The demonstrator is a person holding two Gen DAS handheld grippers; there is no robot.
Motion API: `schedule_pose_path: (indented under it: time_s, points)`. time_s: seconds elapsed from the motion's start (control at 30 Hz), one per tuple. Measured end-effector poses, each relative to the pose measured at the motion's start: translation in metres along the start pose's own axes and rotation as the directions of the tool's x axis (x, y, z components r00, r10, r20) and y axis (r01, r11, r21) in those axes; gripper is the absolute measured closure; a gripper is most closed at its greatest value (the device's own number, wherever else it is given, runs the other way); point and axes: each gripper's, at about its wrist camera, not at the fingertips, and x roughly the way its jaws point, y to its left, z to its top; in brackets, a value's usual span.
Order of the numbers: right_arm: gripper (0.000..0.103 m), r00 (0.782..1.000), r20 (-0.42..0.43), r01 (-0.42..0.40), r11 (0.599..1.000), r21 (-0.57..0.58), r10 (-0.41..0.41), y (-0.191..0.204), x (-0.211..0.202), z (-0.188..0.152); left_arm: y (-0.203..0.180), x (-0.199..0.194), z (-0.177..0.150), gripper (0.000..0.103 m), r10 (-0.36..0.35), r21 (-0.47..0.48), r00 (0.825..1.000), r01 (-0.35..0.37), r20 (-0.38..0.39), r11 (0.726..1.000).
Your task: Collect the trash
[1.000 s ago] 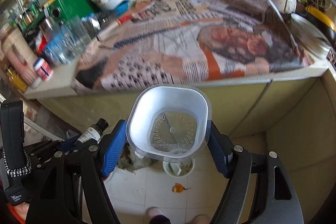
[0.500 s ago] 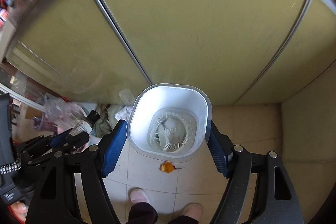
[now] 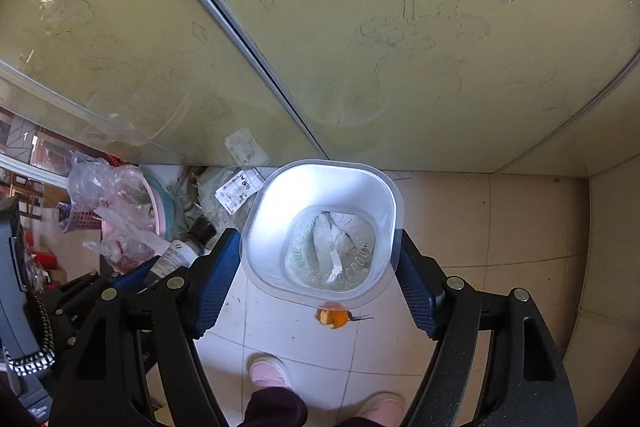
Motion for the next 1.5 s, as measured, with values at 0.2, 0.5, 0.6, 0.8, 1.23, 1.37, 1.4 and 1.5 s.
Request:
schedule_pose_path:
  time_s: [0.2, 0.5, 0.6, 0.8, 1.23, 1.37, 1.4, 1.5]
  points:
    - [0.031, 1.000, 0.006, 0.011, 0.999, -0.031, -0.010, -0.016, -0.008, 0.003, -0.012, 0.006, 0.011, 0.076, -0.032, 0.027, 0.999, 0.033, -0.009, 0.999]
    - [0.031, 0.996, 0.069, 0.063, 0.998, -0.032, -0.061, -0.025, -0.052, 0.002, -0.026, -0.013, 0.022, 0.054, -0.009, 0.049, 1.000, 0.010, -0.017, 0.999]
    - [0.031, 0.993, 0.099, 0.069, 0.998, -0.014, -0.067, -0.028, -0.081, 0.003, -0.026, -0.039, 0.022, 0.054, -0.002, 0.045, 1.000, 0.002, -0.006, 0.999]
    - [0.031, 0.980, 0.186, 0.079, 0.997, -0.009, -0.076, -0.019, -0.176, 0.006, -0.041, -0.152, 0.024, 0.054, 0.025, 0.047, 0.995, -0.030, 0.101, 0.998]
    - [0.031, 0.824, 0.567, 0.079, 0.990, -0.120, 0.003, 0.046, -0.485, -0.041, -0.103, -0.506, -0.037, 0.050, -0.046, 0.067, 0.850, 0.012, 0.525, 0.998]
    - [0.031, 0.722, 0.689, 0.048, 0.989, -0.140, 0.062, 0.069, -0.560, -0.076, -0.113, -0.593, -0.073, 0.050, -0.082, 0.117, 0.763, 0.008, 0.641, 0.993]
    - [0.031, 0.701, 0.710, 0.045, 0.988, -0.145, 0.072, 0.073, -0.569, -0.086, -0.114, -0.618, -0.088, 0.050, -0.094, 0.136, 0.732, 0.003, 0.674, 0.991]
    - [0.031, 0.632, 0.770, 0.059, 0.986, -0.153, 0.082, 0.096, -0.599, -0.116, -0.111, -0.666, -0.124, 0.047, -0.134, 0.182, 0.663, -0.004, 0.737, 0.983]
